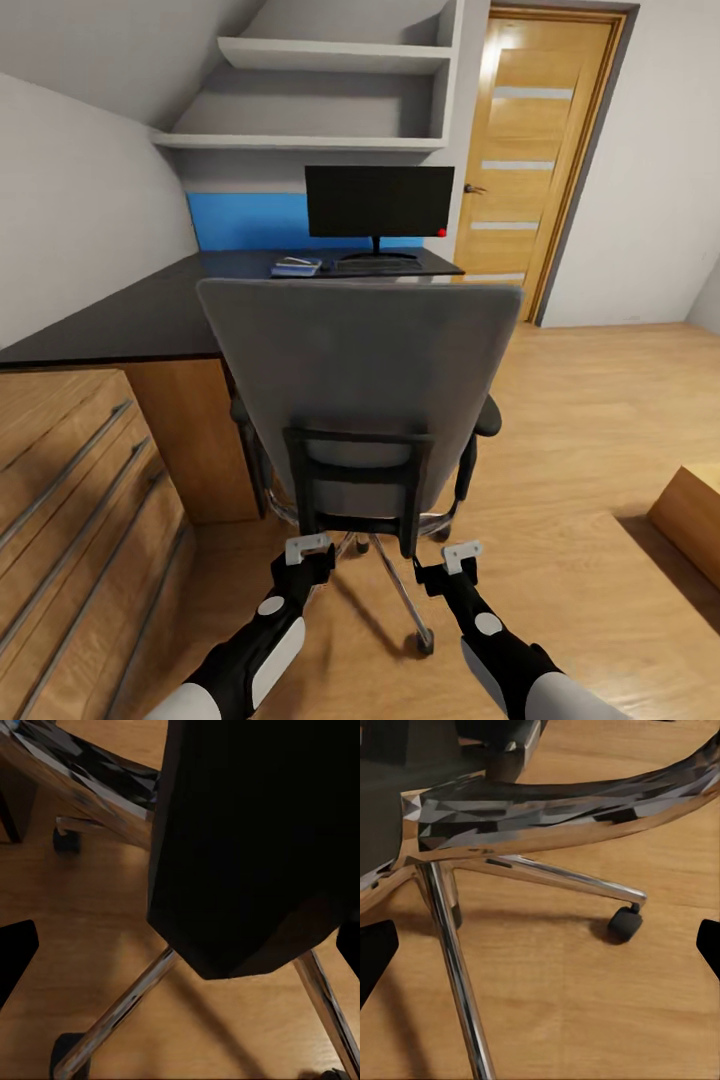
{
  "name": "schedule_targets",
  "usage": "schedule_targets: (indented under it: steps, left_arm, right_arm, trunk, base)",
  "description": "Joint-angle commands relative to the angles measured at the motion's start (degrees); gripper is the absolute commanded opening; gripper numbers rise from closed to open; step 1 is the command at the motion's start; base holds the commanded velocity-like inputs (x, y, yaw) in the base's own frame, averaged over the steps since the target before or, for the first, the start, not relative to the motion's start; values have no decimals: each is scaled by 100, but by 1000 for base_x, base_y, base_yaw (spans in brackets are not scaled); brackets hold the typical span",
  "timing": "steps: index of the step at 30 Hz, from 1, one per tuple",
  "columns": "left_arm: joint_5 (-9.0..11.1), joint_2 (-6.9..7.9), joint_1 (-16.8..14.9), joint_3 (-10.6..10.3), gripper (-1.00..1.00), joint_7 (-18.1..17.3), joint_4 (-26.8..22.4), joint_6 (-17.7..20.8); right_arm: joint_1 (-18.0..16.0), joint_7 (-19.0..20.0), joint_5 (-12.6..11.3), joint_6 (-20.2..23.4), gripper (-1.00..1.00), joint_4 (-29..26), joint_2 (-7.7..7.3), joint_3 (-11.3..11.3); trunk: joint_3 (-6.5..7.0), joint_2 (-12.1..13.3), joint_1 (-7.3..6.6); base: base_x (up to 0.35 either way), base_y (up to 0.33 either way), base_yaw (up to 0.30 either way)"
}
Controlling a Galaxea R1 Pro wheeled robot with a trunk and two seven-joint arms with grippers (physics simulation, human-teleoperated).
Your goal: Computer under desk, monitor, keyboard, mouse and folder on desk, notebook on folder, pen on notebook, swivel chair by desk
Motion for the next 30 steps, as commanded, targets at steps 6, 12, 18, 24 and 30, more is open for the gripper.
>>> schedule_targets:
  steps: [6,12,18,24,30]
  left_arm:
    - [69,7,-7,-51,100,46,5,-31]
    - [70,13,-7,-51,100,51,11,-30]
    - [69,33,-7,-51,100,46,13,-30]
    - [64,34,-7,-51,100,44,70,-30]
    - [60,34,-7,-51,100,47,124,-30]
  right_arm:
    - [-9,-26,-44,-21,100,-6,-4,35]
    - [-9,-26,-46,-21,100,-13,-14,32]
    - [-9,-28,-38,-21,100,-9,-10,33]
    - [-9,-26,-31,-21,100,-4,-3,38]
    - [-9,-26,-36,-21,100,-3,-4,34]
  trunk:
    - [-6,-2,2]
    - [-7,-2,2]
    - [-7,-2,2]
    - [-7,-2,2]
    - [-7,-2,2]
  base:
    - [322,-75,0]
    - [309,-174,0]
    - [290,-205,0]
    - [289,-207,0]
    - [289,-207,0]
